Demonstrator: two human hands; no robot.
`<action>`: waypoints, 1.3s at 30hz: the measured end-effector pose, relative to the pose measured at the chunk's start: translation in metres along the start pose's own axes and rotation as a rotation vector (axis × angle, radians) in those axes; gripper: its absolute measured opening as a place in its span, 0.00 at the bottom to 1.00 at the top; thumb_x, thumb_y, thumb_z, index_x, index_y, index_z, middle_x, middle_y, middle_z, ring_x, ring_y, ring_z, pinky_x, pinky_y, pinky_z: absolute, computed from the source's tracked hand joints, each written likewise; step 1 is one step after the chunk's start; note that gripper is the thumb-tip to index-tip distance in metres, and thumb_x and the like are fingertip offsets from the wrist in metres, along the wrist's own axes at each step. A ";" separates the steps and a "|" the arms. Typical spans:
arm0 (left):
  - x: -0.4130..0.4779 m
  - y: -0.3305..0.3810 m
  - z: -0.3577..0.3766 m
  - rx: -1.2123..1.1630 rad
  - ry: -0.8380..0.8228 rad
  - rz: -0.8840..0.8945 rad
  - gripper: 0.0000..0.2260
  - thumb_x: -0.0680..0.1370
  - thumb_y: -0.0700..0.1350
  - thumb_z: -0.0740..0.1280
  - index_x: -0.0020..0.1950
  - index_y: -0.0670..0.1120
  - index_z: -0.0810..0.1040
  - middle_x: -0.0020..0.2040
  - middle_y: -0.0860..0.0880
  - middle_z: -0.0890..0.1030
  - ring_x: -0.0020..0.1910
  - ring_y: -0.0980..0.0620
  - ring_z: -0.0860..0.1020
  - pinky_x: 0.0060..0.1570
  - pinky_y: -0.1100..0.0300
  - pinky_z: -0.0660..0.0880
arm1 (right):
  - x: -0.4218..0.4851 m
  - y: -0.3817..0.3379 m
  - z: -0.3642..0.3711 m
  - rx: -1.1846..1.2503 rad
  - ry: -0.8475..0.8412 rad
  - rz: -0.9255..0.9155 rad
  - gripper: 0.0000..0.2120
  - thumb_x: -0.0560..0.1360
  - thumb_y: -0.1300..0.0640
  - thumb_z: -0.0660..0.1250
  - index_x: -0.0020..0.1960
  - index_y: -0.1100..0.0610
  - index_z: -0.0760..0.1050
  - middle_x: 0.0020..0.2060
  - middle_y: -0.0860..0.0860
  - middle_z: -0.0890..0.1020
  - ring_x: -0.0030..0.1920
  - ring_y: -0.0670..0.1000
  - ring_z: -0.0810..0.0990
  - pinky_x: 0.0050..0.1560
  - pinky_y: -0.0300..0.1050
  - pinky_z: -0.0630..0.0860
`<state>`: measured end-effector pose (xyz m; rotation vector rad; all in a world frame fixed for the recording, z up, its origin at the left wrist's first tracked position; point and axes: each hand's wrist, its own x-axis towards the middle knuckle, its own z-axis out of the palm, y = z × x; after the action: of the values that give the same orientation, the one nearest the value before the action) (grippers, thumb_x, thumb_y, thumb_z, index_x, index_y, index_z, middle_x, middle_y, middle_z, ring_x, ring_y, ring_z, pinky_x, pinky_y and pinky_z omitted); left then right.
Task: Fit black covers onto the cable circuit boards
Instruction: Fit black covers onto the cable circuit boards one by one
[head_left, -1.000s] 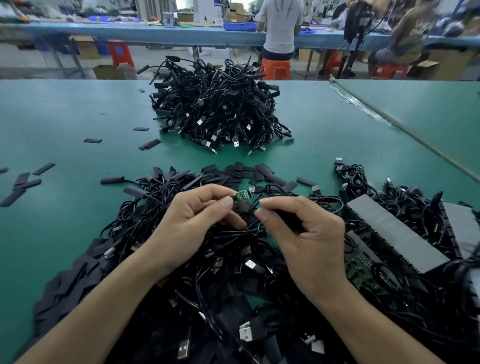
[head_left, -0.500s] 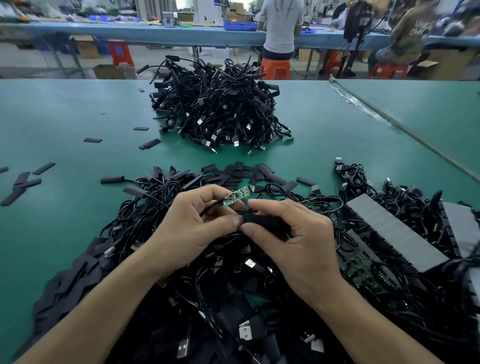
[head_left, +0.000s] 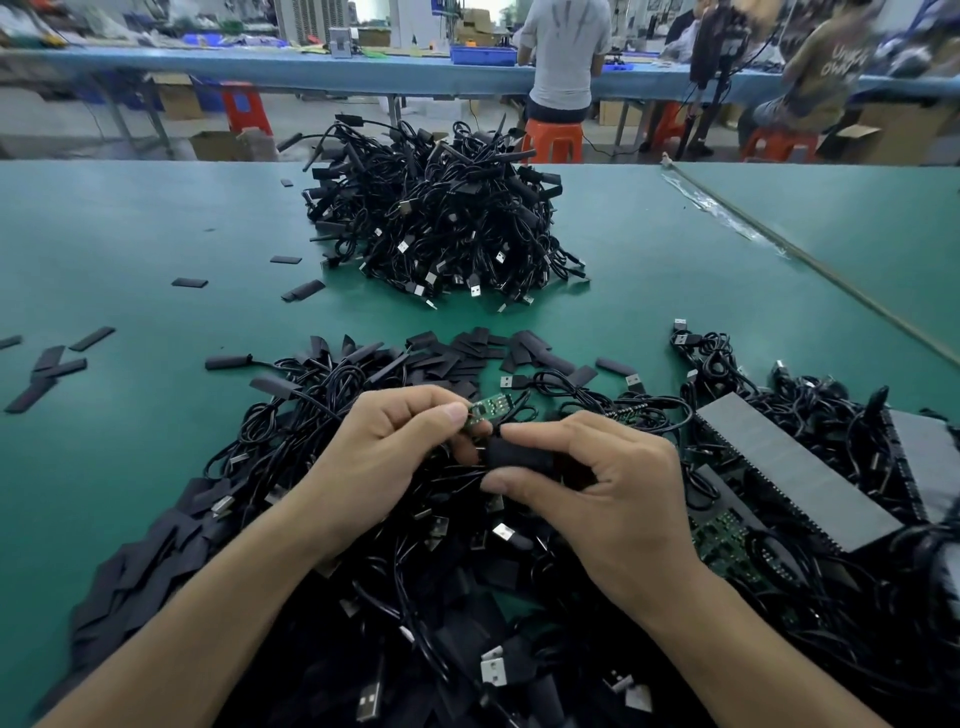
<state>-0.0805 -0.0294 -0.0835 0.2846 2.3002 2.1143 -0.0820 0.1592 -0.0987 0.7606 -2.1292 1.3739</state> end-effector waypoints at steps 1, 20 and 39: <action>-0.001 0.002 0.000 0.007 0.001 0.011 0.12 0.77 0.46 0.63 0.39 0.44 0.84 0.33 0.47 0.82 0.29 0.61 0.77 0.34 0.73 0.72 | 0.000 0.000 -0.001 0.003 0.022 0.004 0.15 0.65 0.51 0.80 0.49 0.54 0.86 0.38 0.45 0.84 0.39 0.41 0.81 0.43 0.30 0.74; -0.002 0.001 -0.009 0.014 -0.061 0.039 0.12 0.70 0.55 0.66 0.34 0.51 0.83 0.24 0.52 0.74 0.24 0.62 0.69 0.27 0.74 0.65 | 0.000 0.000 0.000 0.250 0.057 0.173 0.10 0.66 0.44 0.77 0.46 0.45 0.84 0.36 0.40 0.84 0.35 0.45 0.82 0.38 0.36 0.76; 0.001 -0.002 -0.012 0.077 -0.060 0.000 0.11 0.67 0.56 0.66 0.31 0.51 0.83 0.23 0.53 0.72 0.23 0.62 0.66 0.24 0.72 0.61 | -0.002 0.004 0.002 0.216 0.000 0.189 0.14 0.65 0.44 0.77 0.47 0.50 0.85 0.36 0.41 0.84 0.29 0.41 0.80 0.33 0.33 0.73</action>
<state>-0.0835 -0.0415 -0.0840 0.3448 2.3506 1.9916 -0.0829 0.1588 -0.1035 0.6512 -2.1194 1.7249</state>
